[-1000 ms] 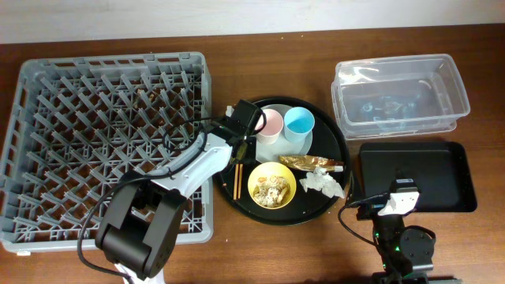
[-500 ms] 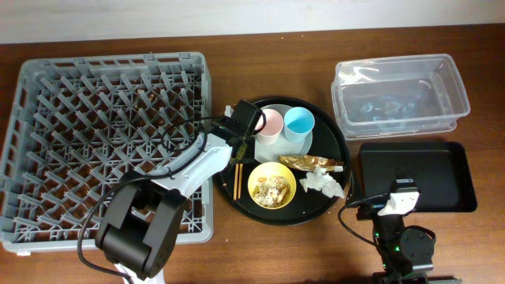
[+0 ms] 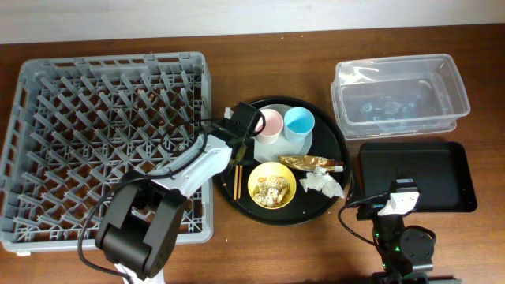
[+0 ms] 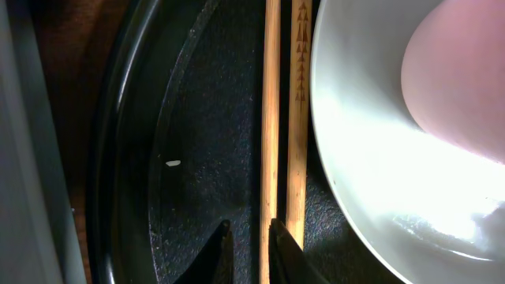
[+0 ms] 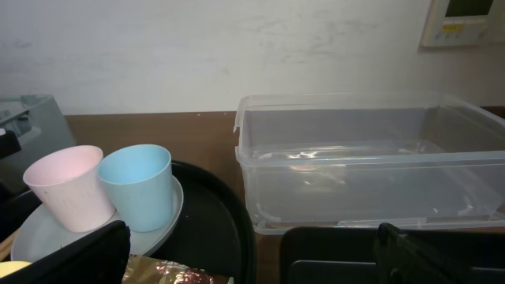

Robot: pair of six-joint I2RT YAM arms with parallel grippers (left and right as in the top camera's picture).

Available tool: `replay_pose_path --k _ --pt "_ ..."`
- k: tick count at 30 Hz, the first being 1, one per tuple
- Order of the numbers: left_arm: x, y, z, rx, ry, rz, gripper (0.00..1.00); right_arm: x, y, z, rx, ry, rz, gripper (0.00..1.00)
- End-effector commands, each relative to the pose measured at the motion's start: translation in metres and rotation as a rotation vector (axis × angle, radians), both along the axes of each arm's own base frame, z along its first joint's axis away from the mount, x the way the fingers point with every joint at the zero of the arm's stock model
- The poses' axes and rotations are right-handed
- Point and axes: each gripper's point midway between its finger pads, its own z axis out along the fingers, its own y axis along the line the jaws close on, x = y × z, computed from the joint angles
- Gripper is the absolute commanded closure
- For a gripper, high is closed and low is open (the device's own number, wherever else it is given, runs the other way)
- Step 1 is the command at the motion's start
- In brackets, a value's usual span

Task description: Sort waste into correct bins and load items into the dishwasher rack

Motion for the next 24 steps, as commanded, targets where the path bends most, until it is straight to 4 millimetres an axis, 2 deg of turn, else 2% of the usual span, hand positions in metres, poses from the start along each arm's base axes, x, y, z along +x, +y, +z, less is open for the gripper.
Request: replay_pose_path --k 1,24 --pt "0.0022 0.0034 0.0111 -0.009 -0.029 0.018 0.85 -0.0001 0.0 -0.0031 -0.004 0.006 -0.001 0.01" --pt "0.001 0.002 0.0106 -0.015 -0.024 0.014 0.84 -0.0001 0.0 -0.0031 -0.004 0.006 -0.001 0.01"
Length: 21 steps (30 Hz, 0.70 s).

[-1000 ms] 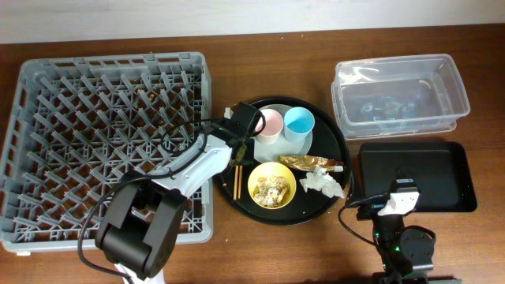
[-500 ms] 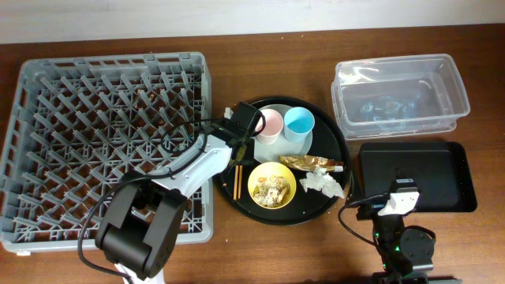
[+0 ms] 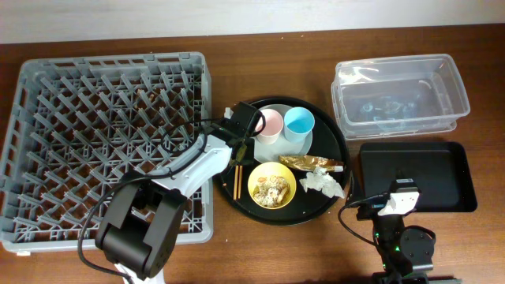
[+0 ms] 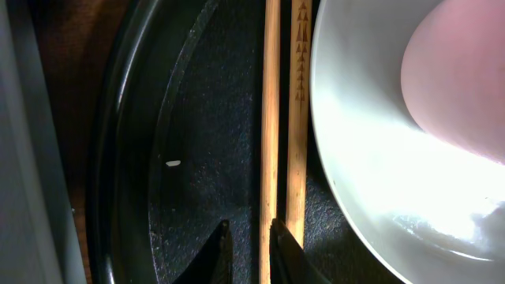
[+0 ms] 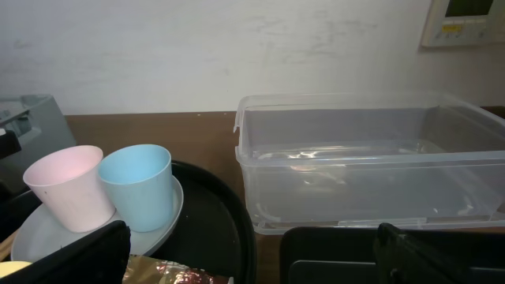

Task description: Sort waste into correct bins and load items into the dishwasher rack

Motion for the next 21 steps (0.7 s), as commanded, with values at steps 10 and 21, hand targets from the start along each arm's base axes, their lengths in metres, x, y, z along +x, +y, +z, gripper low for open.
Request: replay_pose_path --k 10,21 --pt "-0.0011 -0.0018 0.0099 -0.035 -0.011 0.006 0.84 -0.0001 0.0 -0.0031 -0.004 0.006 -0.001 0.01" --pt "-0.0026 -0.001 0.0015 -0.025 0.007 0.007 0.84 -0.0001 0.0 -0.0031 -0.004 0.006 -0.001 0.01"
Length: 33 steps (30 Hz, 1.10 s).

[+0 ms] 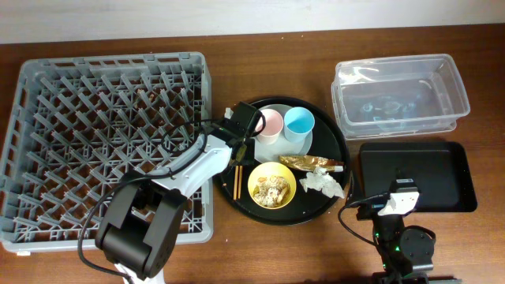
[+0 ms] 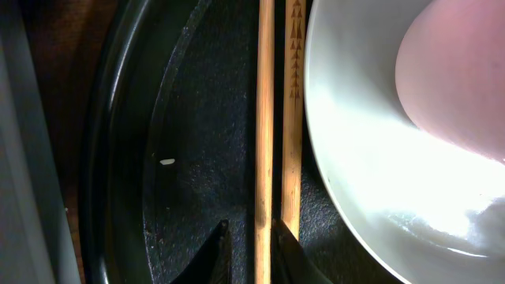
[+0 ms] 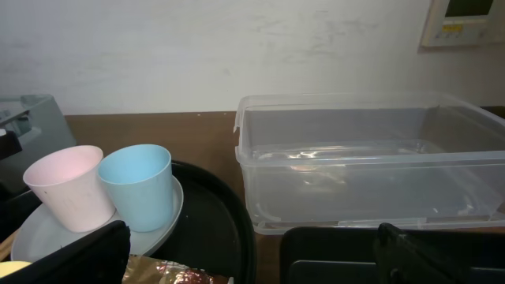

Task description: Sort waste into correct bins and load items into the dishwasher rack

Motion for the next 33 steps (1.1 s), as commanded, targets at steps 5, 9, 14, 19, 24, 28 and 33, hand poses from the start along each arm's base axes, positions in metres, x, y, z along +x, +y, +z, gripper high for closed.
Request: replay_pose_path --k 5,9,14,19,24,28,33 --pt "-0.005 0.001 -0.013 -0.007 0.035 0.007 0.84 0.0 0.0 -0.003 -0.004 0.006 -0.001 0.01" --pt "-0.005 -0.001 -0.021 -0.008 0.049 0.005 0.84 0.0 0.0 -0.003 -0.004 0.006 -0.001 0.01" --pt "-0.005 -0.001 -0.021 -0.007 0.049 0.005 0.84 0.0 0.0 -0.003 -0.004 0.006 -0.001 0.01" --pt "-0.006 0.0 -0.023 -0.005 0.054 0.005 0.84 0.0 0.0 -0.003 -0.004 0.006 -0.001 0.01" --pt "-0.007 0.0 -0.026 -0.001 0.061 0.005 0.93 0.0 0.0 -0.003 -0.004 0.006 -0.001 0.01" --pt "-0.007 -0.002 -0.026 -0.01 0.063 0.002 0.97 0.0 0.0 -0.003 -0.004 0.006 -0.001 0.01" --pt "0.002 -0.01 -0.015 -0.047 0.04 -0.003 1.0 0.0 0.0 -0.003 -0.004 0.006 -0.001 0.01"
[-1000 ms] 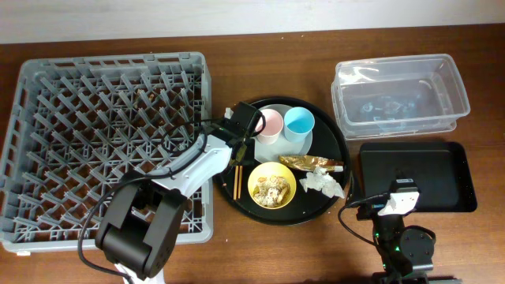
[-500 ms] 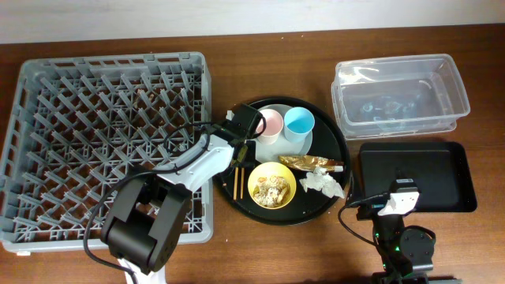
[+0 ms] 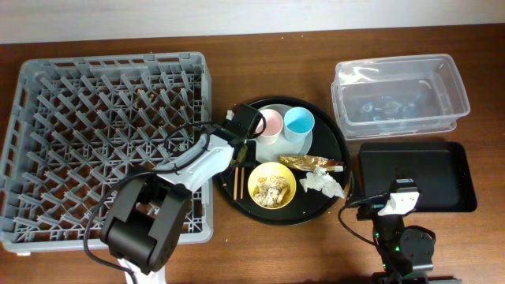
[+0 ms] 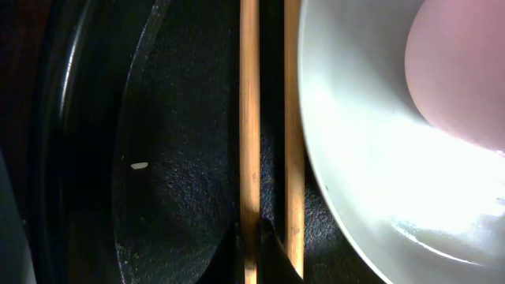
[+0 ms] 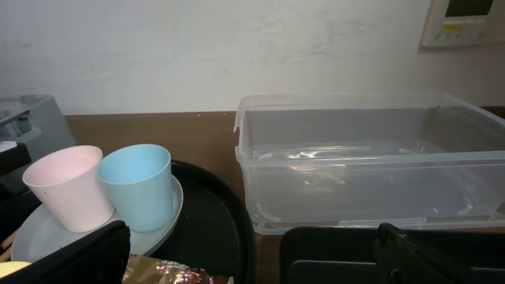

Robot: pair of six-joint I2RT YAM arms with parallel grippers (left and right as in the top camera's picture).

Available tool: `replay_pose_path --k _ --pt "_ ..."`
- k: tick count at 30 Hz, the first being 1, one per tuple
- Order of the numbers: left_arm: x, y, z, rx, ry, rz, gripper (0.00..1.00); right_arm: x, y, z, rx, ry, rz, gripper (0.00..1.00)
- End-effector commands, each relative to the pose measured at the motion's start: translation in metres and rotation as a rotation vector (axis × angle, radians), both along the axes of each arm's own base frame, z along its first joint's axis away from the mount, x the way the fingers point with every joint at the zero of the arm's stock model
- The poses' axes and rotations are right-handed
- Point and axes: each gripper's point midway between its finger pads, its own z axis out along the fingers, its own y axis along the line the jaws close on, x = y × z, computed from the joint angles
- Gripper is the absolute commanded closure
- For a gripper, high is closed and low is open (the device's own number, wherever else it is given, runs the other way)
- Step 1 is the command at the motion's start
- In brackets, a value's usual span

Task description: Sort waste into correct bins and load items into the dishwasher rack

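Note:
Two wooden chopsticks (image 4: 249, 118) lie side by side on the round black tray (image 3: 331, 207), just left of the white plate (image 4: 355, 181). My left gripper (image 4: 250, 251) is low over them, shut on the left chopstick, with the second stick (image 4: 293, 158) outside its right finger. From overhead the left gripper (image 3: 241, 150) sits at the tray's left edge. The plate carries a pink cup (image 3: 271, 122) and a blue cup (image 3: 299, 121). My right gripper (image 5: 252, 264) stands open near the black bin, its fingers (image 5: 87, 252) wide apart and empty.
The grey dishwasher rack (image 3: 102, 142) fills the left of the table. On the tray are a yellow bowl of food (image 3: 271, 185), a gold wrapper (image 3: 312, 162) and a crumpled tissue (image 3: 323, 183). A clear bin (image 3: 398, 95) and a black bin (image 3: 417, 175) stand at the right.
My left gripper's jaws have come together on the left chopstick, and the gripper has shifted slightly toward the plate. The right arm has not moved.
My left gripper stood low over the chopsticks with a narrow gap around the left stick, and it stayed so through the following two moments with only a slight shift. Now it is shut on that stick. The right gripper rested open throughout.

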Motion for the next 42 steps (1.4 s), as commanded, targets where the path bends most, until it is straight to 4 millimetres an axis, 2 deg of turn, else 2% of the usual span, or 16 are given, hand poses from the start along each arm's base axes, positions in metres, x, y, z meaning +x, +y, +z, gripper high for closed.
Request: replay_pose_path --k 1,5,8,11,13,15,17,22,28,36,42 --pt "0.01 -0.007 0.007 -0.039 -0.013 0.009 1.0 0.0 0.0 -0.003 -0.004 0.006 -0.001 0.01" --pt "0.031 -0.019 0.06 -0.095 -0.109 0.007 1.0 0.0 0.0 -0.003 -0.004 0.006 -0.001 0.01" --pt "0.036 -0.016 0.104 -0.098 -0.181 0.007 1.0 0.0 0.0 -0.003 -0.004 0.006 -0.001 0.01" --pt "0.035 0.005 0.137 -0.031 -0.256 0.049 1.0 0.0 0.0 -0.003 -0.004 0.006 -0.001 0.01" --pt "0.028 0.03 0.16 0.031 -0.293 0.093 1.0 0.0 0.0 -0.003 -0.004 0.006 -0.001 0.01" --pt "0.023 0.051 0.171 0.053 -0.292 0.127 1.0 0.0 0.0 -0.003 -0.004 0.006 -0.001 0.01" --pt "0.019 0.071 0.173 0.071 -0.271 0.164 1.0 0.0 0.0 -0.003 -0.004 0.006 -0.001 0.01" --pt "0.012 0.122 0.162 0.141 -0.178 0.227 1.0 0.0 0.0 -0.003 -0.004 0.006 -0.001 0.01" --pt "0.008 0.147 0.15 0.125 -0.103 0.186 1.0 0.0 0.0 -0.003 -0.004 0.006 -0.001 0.01" --pt "0.001 0.15 0.109 0.193 0.01 0.079 1.0 0.0 0.0 -0.003 -0.004 0.006 -0.001 0.01" --pt "0.005 0.149 0.091 0.202 0.044 0.076 1.0 0.0 0.0 -0.003 -0.004 0.006 -0.001 0.01"
